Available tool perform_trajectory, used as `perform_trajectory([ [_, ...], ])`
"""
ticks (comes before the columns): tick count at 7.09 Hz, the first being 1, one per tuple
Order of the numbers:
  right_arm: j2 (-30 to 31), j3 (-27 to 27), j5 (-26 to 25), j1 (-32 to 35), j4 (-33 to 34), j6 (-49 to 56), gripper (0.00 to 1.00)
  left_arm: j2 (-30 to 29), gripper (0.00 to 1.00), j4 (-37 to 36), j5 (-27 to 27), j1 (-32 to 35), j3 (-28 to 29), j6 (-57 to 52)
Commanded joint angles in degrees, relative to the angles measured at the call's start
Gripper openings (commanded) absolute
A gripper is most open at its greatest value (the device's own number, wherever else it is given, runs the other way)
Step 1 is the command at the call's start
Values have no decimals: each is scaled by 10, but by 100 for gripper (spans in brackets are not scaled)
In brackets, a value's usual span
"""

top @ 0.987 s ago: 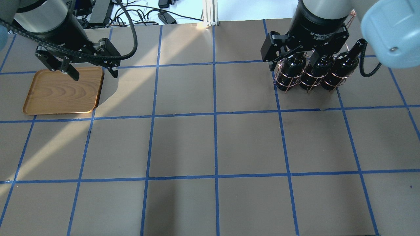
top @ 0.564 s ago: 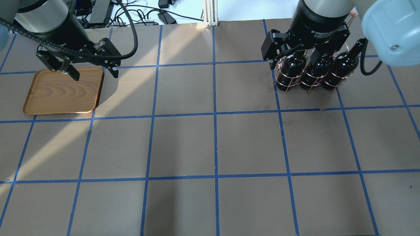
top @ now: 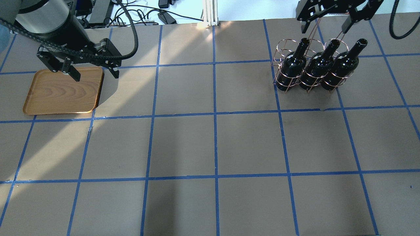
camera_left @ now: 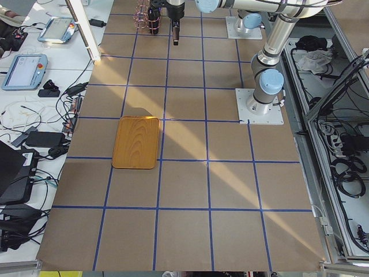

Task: Take wine from basket and place on tray
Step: 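Lower the right gripper over the wine bottles in the copper rack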

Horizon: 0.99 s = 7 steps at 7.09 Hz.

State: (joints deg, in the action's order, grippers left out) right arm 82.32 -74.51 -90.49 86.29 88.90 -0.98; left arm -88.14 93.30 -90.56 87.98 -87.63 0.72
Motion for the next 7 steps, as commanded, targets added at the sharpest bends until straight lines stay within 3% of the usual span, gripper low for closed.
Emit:
perform_trajectory([
  [1,-71,39,-38,-16,15,22,100,1,100,-5,-1,0,-4,1],
  [4,-109,12,-38,-52,33,117,100,1,100,-5,-1,0,-4,1],
  [7,-120,-48,-35,-54,108,175,98,2,100,-5,-1,0,-4,1],
])
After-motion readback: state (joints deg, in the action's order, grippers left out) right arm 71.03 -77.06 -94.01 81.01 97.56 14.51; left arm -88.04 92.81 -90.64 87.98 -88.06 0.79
